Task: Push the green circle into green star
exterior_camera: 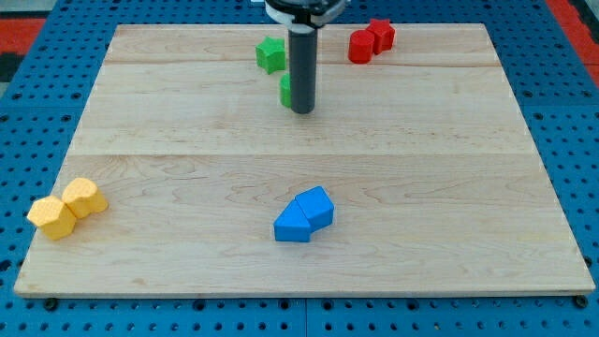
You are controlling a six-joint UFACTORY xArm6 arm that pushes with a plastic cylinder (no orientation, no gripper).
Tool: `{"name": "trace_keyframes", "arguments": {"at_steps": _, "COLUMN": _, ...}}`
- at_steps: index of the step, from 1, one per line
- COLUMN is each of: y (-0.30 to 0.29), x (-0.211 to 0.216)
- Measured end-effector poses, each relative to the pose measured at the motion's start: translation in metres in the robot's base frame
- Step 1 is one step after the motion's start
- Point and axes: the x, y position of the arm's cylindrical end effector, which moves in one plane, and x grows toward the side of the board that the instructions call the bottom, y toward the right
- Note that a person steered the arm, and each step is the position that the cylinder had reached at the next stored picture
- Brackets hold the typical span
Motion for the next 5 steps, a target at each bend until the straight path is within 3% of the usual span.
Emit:
{"name": "trace_keyframes", "arguments": {"at_steps": 2, "y": -0.027, "x": -0.063}}
{"name": "trace_keyframes", "arguments": {"at_steps": 3, "y": -0.024, "x": -0.067}}
{"name": "trace_keyframes", "arguments": {"at_steps": 5, "y": 0.016, "x": -0.034}}
